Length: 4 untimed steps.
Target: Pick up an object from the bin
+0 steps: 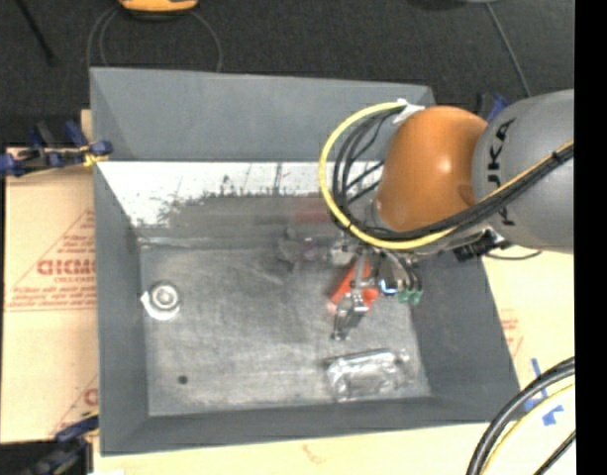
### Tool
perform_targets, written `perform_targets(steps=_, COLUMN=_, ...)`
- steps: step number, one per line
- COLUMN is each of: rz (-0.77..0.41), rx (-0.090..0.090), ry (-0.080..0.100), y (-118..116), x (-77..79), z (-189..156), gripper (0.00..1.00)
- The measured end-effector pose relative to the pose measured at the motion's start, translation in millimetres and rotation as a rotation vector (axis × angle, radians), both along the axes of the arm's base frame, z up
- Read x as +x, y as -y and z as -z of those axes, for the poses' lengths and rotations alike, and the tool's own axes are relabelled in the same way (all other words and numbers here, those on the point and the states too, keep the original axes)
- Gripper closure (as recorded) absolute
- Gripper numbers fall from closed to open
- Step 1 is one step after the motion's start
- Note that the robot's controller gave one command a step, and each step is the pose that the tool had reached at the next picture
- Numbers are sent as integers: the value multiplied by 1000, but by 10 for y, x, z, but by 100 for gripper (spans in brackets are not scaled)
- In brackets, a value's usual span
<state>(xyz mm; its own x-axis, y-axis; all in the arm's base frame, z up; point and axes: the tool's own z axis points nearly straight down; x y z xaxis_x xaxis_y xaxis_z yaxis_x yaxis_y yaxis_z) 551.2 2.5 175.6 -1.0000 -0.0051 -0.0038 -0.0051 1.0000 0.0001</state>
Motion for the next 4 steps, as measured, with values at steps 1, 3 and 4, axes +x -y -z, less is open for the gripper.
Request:
perform_targets(steps=1, rz=-133, rx=-4, ry=-1, y=752, x=361, z=688, gripper=0)
perform_targets(steps=3, rz=-134, rx=-1, ry=1, y=719, x=369, z=662, gripper=0)
perform_targets(steps=4, rz=-123, rx=17, ry=-13, y=1335, x=755, z=1017, gripper=0)
